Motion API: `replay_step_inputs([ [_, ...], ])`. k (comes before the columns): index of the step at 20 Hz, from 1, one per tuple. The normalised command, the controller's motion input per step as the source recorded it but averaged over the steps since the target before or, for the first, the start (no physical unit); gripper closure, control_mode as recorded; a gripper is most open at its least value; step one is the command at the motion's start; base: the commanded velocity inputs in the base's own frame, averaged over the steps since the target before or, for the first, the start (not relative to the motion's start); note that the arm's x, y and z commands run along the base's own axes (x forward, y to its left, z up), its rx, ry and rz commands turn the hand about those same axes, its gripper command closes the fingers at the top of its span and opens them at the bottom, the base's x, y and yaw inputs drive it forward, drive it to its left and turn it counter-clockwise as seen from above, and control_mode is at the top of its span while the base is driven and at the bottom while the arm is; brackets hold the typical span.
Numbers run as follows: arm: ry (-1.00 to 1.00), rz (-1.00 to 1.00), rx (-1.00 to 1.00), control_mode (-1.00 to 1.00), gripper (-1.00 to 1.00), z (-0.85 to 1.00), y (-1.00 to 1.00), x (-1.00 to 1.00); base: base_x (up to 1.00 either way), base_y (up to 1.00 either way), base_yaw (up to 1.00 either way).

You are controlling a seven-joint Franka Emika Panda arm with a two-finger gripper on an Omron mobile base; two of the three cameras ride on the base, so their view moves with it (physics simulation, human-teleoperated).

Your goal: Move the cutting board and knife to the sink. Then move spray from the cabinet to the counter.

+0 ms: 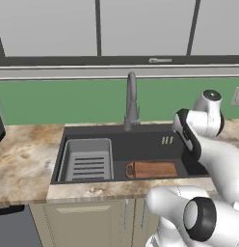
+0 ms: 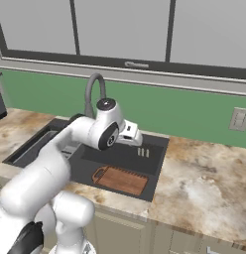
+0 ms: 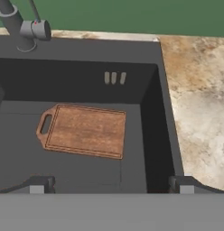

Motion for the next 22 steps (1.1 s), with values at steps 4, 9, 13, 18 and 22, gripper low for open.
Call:
replay_step_inputs([
  [4, 0.00, 0.00, 0.00, -1.00, -1.00, 0.51, 0.04, -0.61, 0.00, 0.00, 0.00],
  [9, -0.01, 0.00, 0.00, -1.00, -1.00, 0.44, 0.06, -0.64, 0.00, 0.00, 0.00],
  [13, -0.04, 0.00, 0.00, -1.00, -1.00, 0.38, 0.08, -0.64, 0.00, 0.00, 0.00],
  [18, -0.08, 0.00, 0.00, -1.00, -1.00, 0.31, 0.15, -0.64, 0.00, 0.00, 0.00],
  [22, -0.08, 0.00, 0.00, -1.00, -1.00, 0.23, 0.22, -0.58, 0.00, 0.00, 0.00],
])
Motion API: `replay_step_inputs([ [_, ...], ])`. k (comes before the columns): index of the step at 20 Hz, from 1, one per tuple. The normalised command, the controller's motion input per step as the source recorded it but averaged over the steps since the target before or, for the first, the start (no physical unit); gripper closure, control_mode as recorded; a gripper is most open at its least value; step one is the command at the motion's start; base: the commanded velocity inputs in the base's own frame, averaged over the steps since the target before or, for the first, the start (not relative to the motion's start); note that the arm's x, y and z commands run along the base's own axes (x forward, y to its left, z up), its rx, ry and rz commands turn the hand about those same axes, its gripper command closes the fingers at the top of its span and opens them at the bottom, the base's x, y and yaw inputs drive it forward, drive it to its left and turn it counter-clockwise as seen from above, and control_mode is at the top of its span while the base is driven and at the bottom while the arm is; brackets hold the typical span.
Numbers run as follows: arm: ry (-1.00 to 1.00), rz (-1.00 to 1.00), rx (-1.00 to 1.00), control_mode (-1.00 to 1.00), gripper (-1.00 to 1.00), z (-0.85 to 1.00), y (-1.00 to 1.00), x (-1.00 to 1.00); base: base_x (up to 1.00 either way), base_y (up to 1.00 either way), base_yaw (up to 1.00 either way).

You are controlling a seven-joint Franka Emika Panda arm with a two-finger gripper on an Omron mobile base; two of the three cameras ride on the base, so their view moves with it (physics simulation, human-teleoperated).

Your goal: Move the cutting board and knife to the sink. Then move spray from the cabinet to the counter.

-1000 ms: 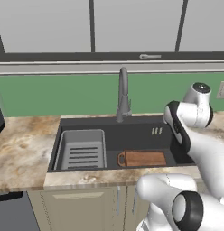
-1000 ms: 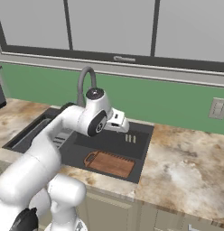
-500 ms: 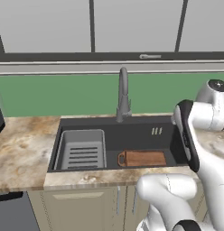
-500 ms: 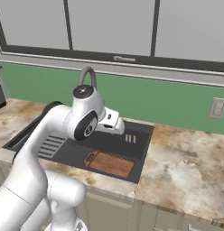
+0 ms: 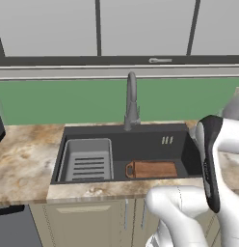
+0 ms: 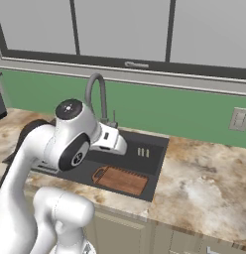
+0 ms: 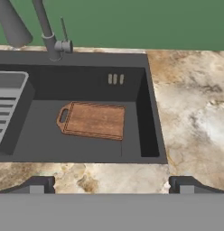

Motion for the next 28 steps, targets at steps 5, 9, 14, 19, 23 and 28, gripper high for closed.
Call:
replay_step_inputs([
  [5, -0.01, 0.00, 0.00, -1.00, -1.00, 0.09, 0.24, -0.48, 0.00, 0.00, 0.00],
  [9, 0.01, 0.00, 0.00, -1.00, -1.00, 0.01, 0.24, -0.40, 0.00, 0.00, 0.00],
  [14, 0.04, 0.00, 0.00, -1.00, -1.00, 0.00, 0.18, -0.34, 0.00, 0.00, 0.00],
  [19, 0.03, 0.00, 0.00, -1.00, -1.00, 0.00, 0.12, -0.23, 0.00, 0.00, 0.00],
  [23, 0.00, 0.00, 0.00, -1.00, -1.00, -0.01, 0.02, -0.04, 0.00, 0.00, 0.00],
  [28, 0.00, 0.00, 0.00, -1.00, -1.00, 0.00, 0.00, 0.00, 0.00, 0.00, 0.00],
])
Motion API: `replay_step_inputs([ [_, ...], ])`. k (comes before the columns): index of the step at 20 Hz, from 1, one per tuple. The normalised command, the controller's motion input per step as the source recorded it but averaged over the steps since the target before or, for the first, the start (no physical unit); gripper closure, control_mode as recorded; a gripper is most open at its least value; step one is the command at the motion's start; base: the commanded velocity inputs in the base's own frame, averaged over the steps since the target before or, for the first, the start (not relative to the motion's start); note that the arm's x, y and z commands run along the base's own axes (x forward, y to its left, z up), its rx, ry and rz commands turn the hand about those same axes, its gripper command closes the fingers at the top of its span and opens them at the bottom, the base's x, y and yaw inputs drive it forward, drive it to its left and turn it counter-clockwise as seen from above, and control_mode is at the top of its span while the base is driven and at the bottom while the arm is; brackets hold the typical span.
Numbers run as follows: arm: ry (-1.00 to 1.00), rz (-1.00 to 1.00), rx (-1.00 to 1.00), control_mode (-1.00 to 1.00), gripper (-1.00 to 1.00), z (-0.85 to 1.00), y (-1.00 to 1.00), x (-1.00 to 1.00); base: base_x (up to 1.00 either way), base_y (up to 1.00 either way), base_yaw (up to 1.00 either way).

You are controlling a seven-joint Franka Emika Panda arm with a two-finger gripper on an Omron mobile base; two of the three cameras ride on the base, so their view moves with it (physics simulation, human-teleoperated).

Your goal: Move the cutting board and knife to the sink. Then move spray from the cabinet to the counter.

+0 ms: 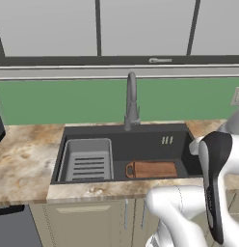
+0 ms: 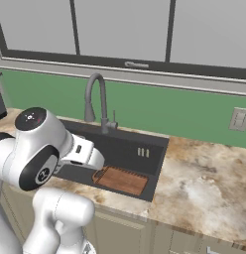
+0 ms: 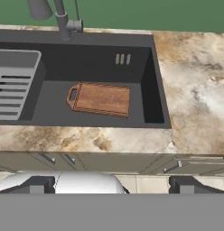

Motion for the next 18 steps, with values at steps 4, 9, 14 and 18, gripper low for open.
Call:
replay_step_inputs([
  [4, 0.00, 0.00, 0.00, -1.00, -1.00, 0.00, 0.00, 0.00, 0.00, 0.00, 0.00],
  [9, 0.00, 0.00, 0.00, -1.00, -1.00, 0.00, 0.00, 0.00, 0.00, 0.00, 0.00],
  [14, 0.00, 0.00, 0.00, 1.00, -1.00, 0.00, 0.00, -0.05, -0.14, 0.00, -0.01],
  [18, 0.00, 0.00, 0.00, 1.00, -1.00, 0.00, 0.00, 0.00, -0.53, -0.01, -0.09],
])
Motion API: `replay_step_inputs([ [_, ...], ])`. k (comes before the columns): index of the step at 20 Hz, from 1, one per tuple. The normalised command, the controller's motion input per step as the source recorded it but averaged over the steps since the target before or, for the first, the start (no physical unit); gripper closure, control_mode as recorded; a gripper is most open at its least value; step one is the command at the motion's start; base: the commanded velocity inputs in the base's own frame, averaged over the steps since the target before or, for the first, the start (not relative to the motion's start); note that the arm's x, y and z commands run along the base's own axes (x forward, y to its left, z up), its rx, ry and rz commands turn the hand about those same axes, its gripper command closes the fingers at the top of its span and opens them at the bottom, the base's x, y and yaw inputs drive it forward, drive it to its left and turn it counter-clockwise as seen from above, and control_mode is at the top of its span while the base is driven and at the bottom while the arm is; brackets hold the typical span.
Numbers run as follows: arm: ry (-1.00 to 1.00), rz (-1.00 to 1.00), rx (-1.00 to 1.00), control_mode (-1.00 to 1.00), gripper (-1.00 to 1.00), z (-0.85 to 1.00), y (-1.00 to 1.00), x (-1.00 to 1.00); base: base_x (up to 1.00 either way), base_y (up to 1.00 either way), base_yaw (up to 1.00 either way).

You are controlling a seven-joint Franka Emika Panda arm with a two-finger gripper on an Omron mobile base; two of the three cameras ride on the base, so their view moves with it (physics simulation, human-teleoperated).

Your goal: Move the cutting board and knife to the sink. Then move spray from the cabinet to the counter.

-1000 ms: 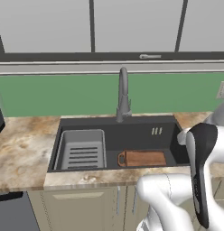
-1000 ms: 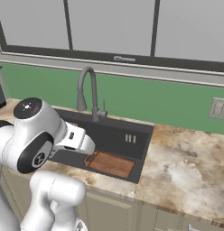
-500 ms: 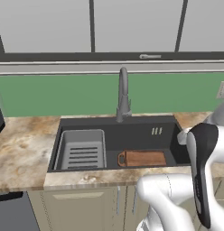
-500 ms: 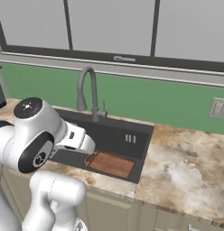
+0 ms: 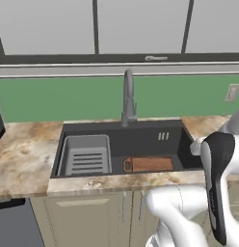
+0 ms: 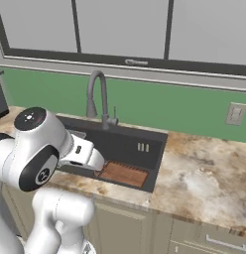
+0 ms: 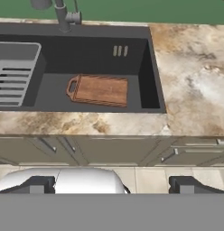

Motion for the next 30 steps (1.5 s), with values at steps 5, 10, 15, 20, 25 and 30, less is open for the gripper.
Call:
replay_step_inputs([
  [5, 0.00, 0.00, 0.00, 1.00, -1.00, 0.00, 0.00, 0.00, -0.68, -0.06, -0.10],
  [10, 0.00, 0.00, 0.00, 1.00, -1.00, 0.00, 0.00, 0.00, -0.26, 0.11, -0.63],
  [15, 0.00, 0.00, 0.00, 1.00, -1.00, 0.00, 0.00, 0.00, 0.00, 0.16, -0.89],
  [20, 0.00, 0.00, 0.00, 1.00, -1.00, 0.00, 0.00, 0.00, 0.00, 0.15, -0.90],
  [25, 0.00, 0.00, 0.00, 1.00, -1.00, 0.00, 0.00, 0.00, 0.00, 0.15, -0.91],
  [30, 0.00, 0.00, 0.00, 1.00, -1.00, 0.00, 0.00, 0.00, 0.03, 0.17, -0.83],
])
